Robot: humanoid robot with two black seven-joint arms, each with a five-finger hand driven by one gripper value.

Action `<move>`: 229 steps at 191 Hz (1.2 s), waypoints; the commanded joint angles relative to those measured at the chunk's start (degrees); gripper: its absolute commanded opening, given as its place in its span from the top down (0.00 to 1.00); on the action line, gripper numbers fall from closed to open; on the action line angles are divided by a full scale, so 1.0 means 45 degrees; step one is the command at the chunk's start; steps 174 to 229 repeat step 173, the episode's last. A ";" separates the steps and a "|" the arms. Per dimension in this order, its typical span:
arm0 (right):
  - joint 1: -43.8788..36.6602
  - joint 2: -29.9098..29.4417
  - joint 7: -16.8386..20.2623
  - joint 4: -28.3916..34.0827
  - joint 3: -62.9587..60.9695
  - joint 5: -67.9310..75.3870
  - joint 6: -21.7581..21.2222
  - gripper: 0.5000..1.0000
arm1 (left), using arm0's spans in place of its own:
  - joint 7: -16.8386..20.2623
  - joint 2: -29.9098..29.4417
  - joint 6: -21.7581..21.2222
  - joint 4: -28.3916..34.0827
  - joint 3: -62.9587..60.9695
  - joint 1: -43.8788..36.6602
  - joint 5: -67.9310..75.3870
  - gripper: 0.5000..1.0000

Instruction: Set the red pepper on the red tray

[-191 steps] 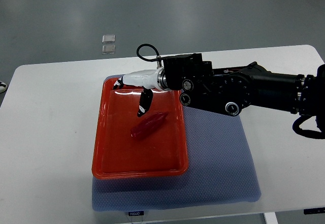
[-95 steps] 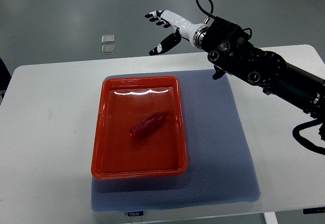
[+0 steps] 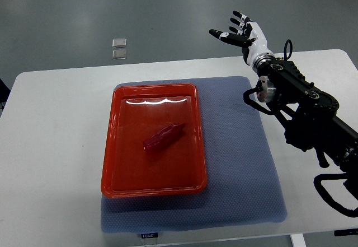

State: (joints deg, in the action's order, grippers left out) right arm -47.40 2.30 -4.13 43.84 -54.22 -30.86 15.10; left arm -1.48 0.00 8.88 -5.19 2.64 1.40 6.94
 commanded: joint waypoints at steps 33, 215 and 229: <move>0.0417 0.0309 -0.0116 -0.0776 -0.0178 0.3558 -0.4040 0.17 | -0.0002 0.0000 0.0000 0.0000 0.0000 0.0000 0.0000 0.00; 0.0437 0.0251 -0.2206 -0.2691 -0.0158 0.5531 -0.3806 0.17 | -0.0022 0.0000 0.0000 0.0000 -0.0020 -0.0078 0.0000 0.00; 0.0437 0.0251 -0.2206 -0.2691 -0.0158 0.5531 -0.3806 0.17 | -0.0022 0.0000 0.0000 0.0000 -0.0020 -0.0078 0.0000 0.00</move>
